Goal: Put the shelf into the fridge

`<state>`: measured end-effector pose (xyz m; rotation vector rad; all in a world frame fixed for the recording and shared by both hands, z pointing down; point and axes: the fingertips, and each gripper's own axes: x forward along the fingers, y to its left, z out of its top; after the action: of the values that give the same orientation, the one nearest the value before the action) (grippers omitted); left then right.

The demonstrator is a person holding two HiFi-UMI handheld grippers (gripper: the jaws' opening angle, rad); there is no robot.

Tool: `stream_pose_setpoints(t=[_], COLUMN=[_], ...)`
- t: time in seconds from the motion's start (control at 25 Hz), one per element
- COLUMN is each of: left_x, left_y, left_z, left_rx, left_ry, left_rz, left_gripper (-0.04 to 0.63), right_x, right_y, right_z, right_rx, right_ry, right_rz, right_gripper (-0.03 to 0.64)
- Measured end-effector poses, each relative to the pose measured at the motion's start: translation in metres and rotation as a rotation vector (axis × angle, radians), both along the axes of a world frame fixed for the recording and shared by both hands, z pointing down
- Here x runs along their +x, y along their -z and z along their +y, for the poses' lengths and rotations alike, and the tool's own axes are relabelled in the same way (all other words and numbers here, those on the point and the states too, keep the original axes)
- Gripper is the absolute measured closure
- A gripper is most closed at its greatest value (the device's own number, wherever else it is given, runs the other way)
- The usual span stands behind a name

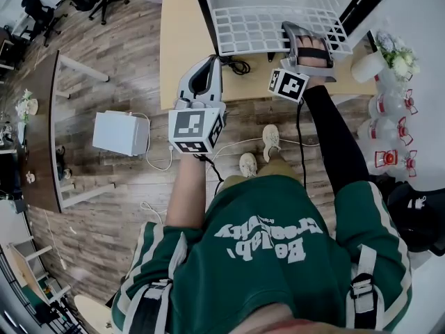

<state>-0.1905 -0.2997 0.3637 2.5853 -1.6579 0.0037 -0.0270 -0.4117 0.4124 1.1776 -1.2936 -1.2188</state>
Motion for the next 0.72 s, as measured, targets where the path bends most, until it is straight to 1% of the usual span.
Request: stream_pose_setpoints(t=[0.28, 0.52, 0.72], left_x=[0.002, 0.002, 0.001], left_y=[-0.002, -0.002, -0.002], left_z=[-0.004, -0.007, -0.009], left_rx=[-0.005, -0.006, -0.004], left_ry=[-0.006, -0.009, -0.006], left_rz=[0.001, 0.001, 0.002], left_gripper=[0.595, 0.594, 0.595], right_x=[-0.001, -0.003, -0.002], right_y=[-0.007, -0.006, -0.008], right_z=[-0.005, -0.012, -0.017], right_rx=[-0.010, 0.007, -0.002], right_ry=[-0.016, -0.045, -0.057], right_rz=[0.015, 0.015, 0.014], right_gripper=[0.586, 0.586, 0.586])
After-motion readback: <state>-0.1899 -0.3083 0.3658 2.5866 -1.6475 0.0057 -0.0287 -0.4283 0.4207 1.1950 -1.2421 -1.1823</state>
